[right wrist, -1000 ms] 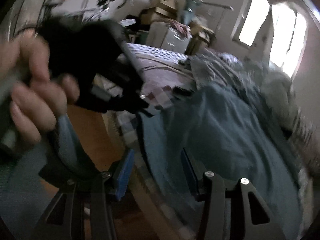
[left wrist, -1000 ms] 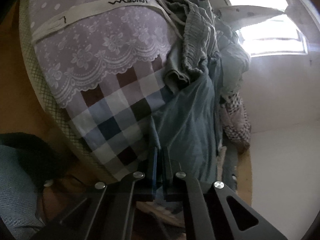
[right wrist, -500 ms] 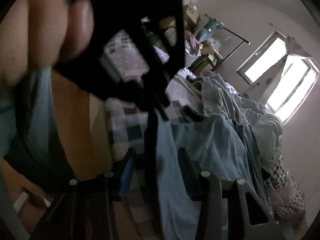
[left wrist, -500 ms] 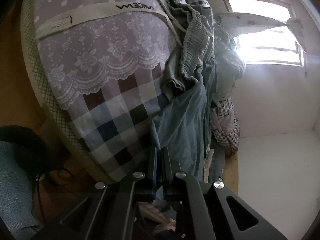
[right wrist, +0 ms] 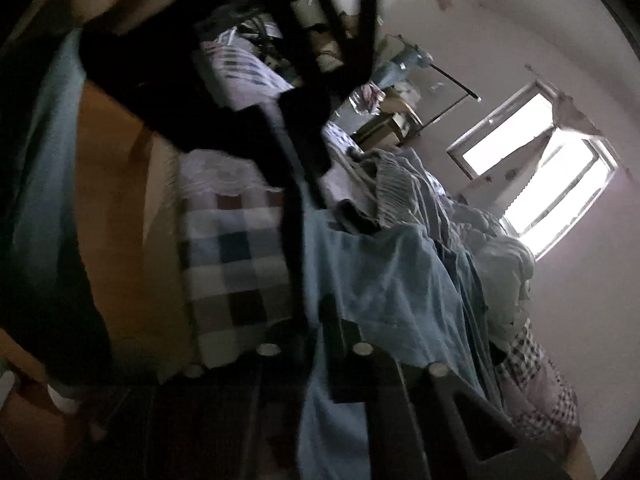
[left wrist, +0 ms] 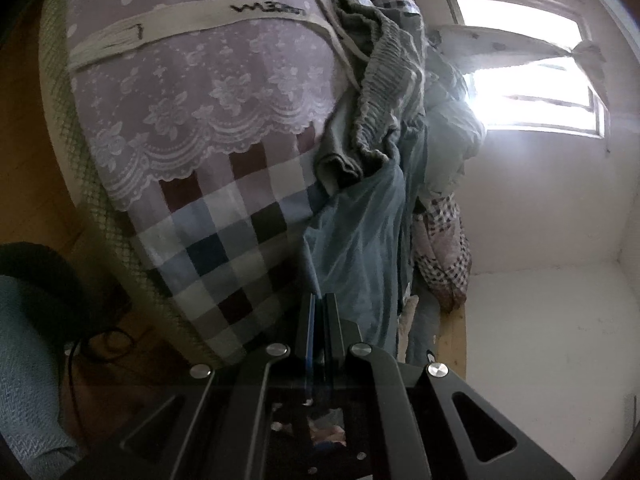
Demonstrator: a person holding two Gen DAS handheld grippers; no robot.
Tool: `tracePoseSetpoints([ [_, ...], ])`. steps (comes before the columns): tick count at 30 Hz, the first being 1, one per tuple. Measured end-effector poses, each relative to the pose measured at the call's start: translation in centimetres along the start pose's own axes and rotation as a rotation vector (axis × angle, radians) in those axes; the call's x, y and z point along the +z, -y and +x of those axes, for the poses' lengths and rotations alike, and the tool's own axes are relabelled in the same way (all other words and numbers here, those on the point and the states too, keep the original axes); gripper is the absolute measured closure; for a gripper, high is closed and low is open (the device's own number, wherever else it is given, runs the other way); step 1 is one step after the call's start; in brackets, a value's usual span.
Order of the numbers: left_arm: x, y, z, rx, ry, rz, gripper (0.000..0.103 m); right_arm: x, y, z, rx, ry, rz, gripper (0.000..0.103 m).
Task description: Fold clothes
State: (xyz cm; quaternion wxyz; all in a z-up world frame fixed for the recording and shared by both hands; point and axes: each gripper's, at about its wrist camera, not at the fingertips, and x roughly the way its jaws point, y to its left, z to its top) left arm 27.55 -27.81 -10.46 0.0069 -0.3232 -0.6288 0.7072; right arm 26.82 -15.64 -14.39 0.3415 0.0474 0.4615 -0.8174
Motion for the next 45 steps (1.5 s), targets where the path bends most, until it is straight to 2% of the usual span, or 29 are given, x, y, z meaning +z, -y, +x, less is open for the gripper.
tracePoseSetpoints([
  [2,0.0,-0.5,-0.2,0.006,0.020,-0.030,0.099,0.3,0.4,-0.2,0.017,0.003,0.019,0.101],
  [4,-0.2,-1.0,-0.3,0.001,0.034,-0.065,0.093,0.6,0.8,-0.4,0.036,0.005,0.038,0.102],
  [6,-0.6,-1.3,-0.2,-0.012,0.039,-0.084,0.063,0.8,1.1,-0.6,0.054,0.008,0.059,0.102],
  [8,-1.0,-1.5,-0.1,-0.021,0.042,-0.098,0.053,1.0,1.5,-1.2,0.065,0.008,0.084,0.102],
  [15,-2.5,-1.8,0.3,-0.056,0.037,-0.131,0.047,1.8,3.0,-2.2,0.088,-0.003,0.170,0.102],
  [19,-2.7,-1.6,0.7,-0.104,0.045,-0.146,0.044,1.9,3.5,-2.0,0.097,-0.010,0.191,0.102],
  [23,-2.7,-1.3,1.3,-0.124,0.052,-0.157,0.044,2.1,3.3,-2.2,0.109,-0.004,0.182,0.102],
  [33,-2.4,-0.7,1.7,-0.095,0.073,-0.119,0.046,2.1,3.0,-2.5,0.136,-0.002,0.181,0.102],
  [34,-2.4,-0.7,1.6,-0.091,0.077,-0.116,0.049,2.0,3.0,-2.5,0.137,-0.002,0.181,0.102],
  [36,-2.4,-0.7,1.3,-0.086,0.085,-0.108,0.065,2.0,3.0,-2.6,0.138,-0.002,0.183,0.102],
  [39,-2.4,-0.4,1.2,-0.074,0.090,-0.092,0.080,1.9,3.1,-2.7,0.135,-0.005,0.187,0.102],
  [40,-2.4,-0.3,1.3,-0.070,0.086,-0.084,0.082,1.8,3.1,-2.7,0.133,-0.005,0.189,0.102],
  [42,-2.4,-0.1,1.3,-0.062,0.080,-0.065,0.092,1.8,3.1,-2.7,0.127,-0.005,0.188,0.102],
  [45,-2.4,0.7,1.2,-0.057,0.081,-0.023,0.097,1.8,3.1,-2.7,0.119,-0.005,0.186,0.102],
])
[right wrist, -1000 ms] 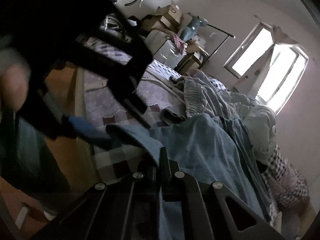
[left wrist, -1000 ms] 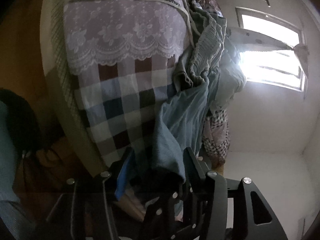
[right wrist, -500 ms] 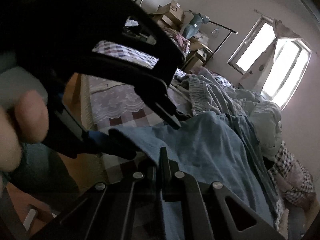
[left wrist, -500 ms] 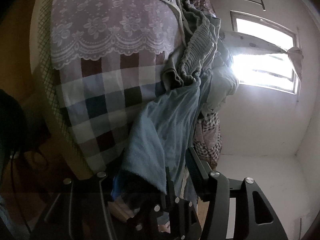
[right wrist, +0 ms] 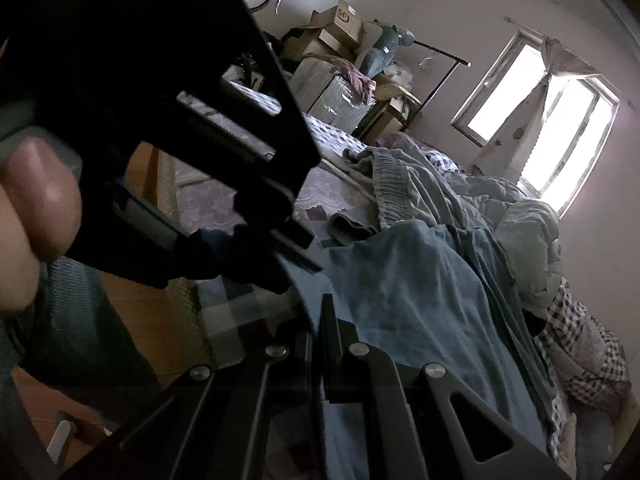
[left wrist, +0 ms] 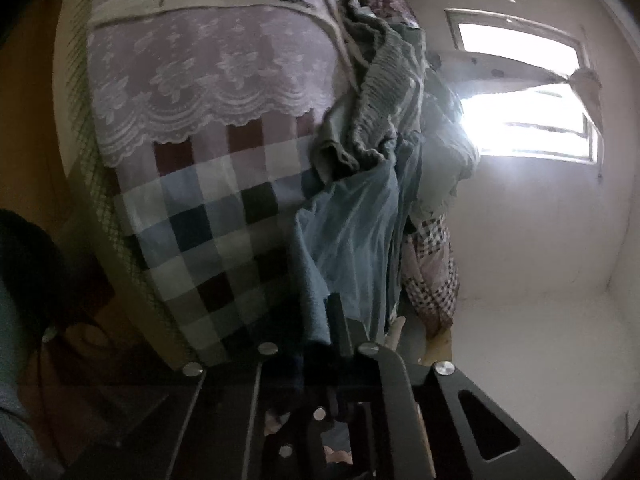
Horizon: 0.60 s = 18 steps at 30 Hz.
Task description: Fold clothes
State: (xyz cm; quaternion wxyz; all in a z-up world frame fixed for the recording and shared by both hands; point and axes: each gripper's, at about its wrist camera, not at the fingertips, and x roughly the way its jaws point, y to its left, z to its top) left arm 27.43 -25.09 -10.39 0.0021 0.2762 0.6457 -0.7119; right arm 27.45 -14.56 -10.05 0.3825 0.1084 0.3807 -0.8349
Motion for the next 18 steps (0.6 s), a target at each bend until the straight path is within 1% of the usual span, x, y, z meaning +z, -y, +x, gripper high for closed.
tracePoseSetpoints([
  [2,0.2,0.7,0.0,-0.004,-0.003,0.024,0.099,-0.1,-0.1,0.0,-0.014,-0.001,-0.006,0.101],
  [3,0.3,1.0,-0.1,-0.006,-0.003,0.036,0.099,-0.2,-0.1,0.0,-0.023,-0.003,-0.009,0.099],
  [4,0.4,1.4,-0.3,-0.008,0.000,0.050,0.099,-0.3,-0.1,-0.1,-0.033,-0.005,-0.008,0.092],
  [5,0.6,2.0,-0.5,-0.012,0.002,0.072,0.099,-0.3,-0.1,-0.1,-0.044,-0.007,-0.003,0.088],
  [7,0.7,3.1,-0.8,-0.018,0.004,0.114,0.099,-0.5,0.2,-0.2,-0.069,-0.010,0.003,0.069],
  [8,0.9,3.7,-1.0,-0.019,0.004,0.135,0.099,-0.6,0.3,-0.3,-0.083,-0.011,0.001,0.066],
  [13,0.6,6.1,-0.9,-0.019,-0.025,0.203,0.099,-1.5,0.9,-0.8,-0.153,-0.026,-0.013,0.066],
  [18,0.4,8.1,-1.0,-0.038,-0.042,0.230,0.099,-3.2,2.5,-1.6,-0.238,-0.065,-0.021,0.066],
])
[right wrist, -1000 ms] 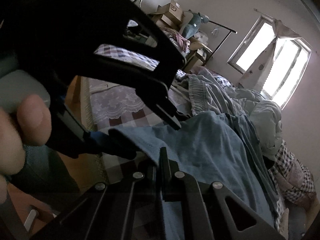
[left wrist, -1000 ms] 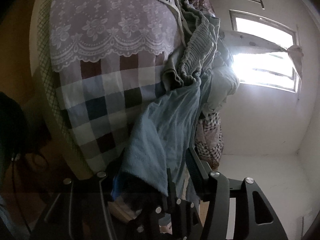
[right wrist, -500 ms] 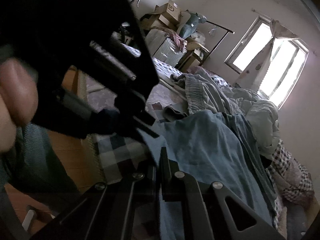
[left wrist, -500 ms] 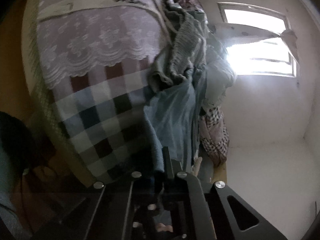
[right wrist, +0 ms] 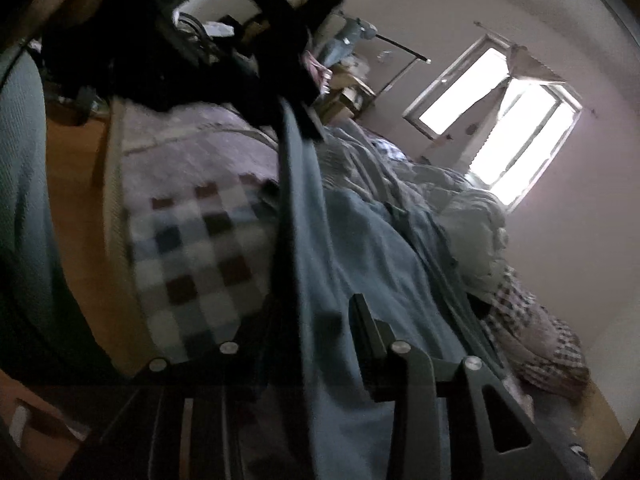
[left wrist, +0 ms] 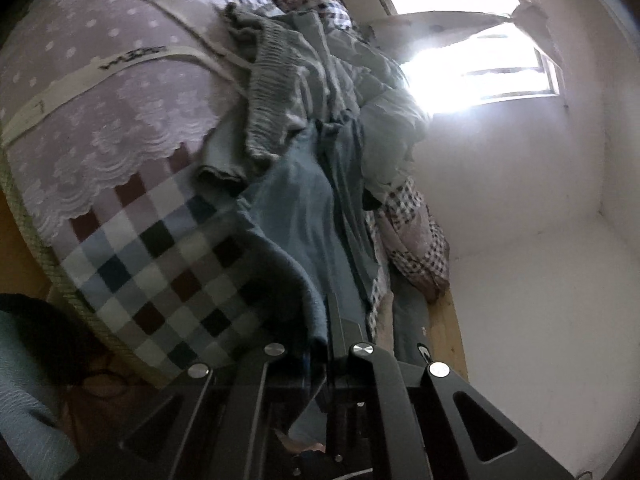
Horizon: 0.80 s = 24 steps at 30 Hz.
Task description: Fold clothes
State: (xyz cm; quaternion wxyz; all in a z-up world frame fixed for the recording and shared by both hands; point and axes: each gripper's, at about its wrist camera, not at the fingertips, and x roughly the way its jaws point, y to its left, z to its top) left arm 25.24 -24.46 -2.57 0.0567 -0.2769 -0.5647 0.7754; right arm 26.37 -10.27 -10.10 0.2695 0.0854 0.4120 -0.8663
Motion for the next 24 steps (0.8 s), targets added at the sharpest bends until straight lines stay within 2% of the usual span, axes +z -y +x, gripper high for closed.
tracePoseSetpoints([
  [11,2.0,4.1,-0.9,-0.034,0.032,0.058,0.100,-5.9,6.9,-0.5,-0.119,-0.167,0.031,0.066],
  [24,3.6,7.7,-0.5,-0.015,0.044,0.113,0.100,-16.9,11.9,-3.6,-0.207,-0.398,-0.034,0.066],
])
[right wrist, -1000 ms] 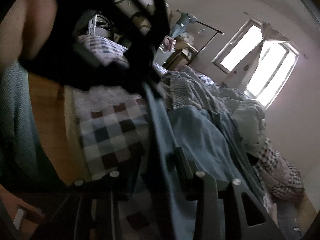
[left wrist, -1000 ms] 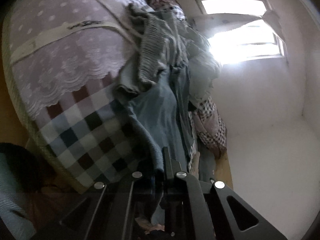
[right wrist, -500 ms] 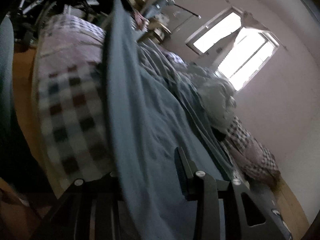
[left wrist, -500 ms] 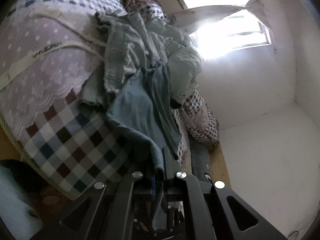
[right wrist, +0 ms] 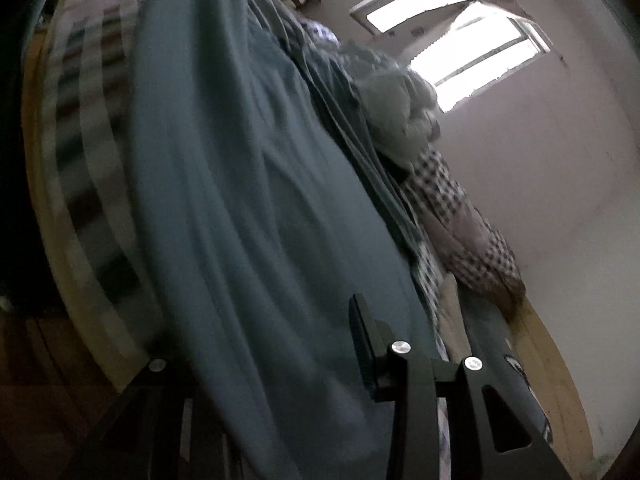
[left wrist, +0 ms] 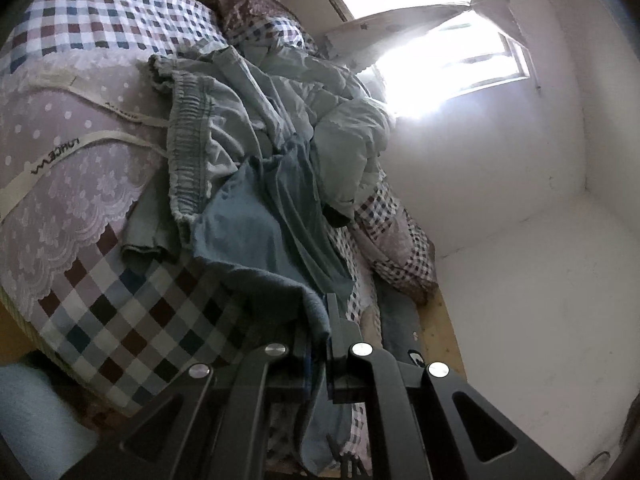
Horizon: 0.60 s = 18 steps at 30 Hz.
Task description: Fold clothes
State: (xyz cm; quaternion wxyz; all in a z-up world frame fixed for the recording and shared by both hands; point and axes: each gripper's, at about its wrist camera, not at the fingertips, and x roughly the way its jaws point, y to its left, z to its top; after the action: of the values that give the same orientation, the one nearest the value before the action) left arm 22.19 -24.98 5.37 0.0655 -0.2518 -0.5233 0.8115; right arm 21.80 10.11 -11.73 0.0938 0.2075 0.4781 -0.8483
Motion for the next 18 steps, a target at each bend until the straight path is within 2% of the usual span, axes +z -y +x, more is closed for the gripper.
tracePoseSetpoints([
  [6,-0.1,0.3,0.4,0.029,-0.009,0.010,0.100,-5.3,2.3,0.3,-0.042,-0.077,-0.028,0.066],
  [12,-0.3,0.3,0.8,0.067,-0.015,0.019,0.100,-8.7,3.5,-0.4,-0.077,-0.120,-0.026,0.067],
  [18,-0.6,0.3,1.1,0.101,-0.016,0.030,0.100,-9.2,3.6,-1.9,-0.103,-0.063,-0.063,0.067],
])
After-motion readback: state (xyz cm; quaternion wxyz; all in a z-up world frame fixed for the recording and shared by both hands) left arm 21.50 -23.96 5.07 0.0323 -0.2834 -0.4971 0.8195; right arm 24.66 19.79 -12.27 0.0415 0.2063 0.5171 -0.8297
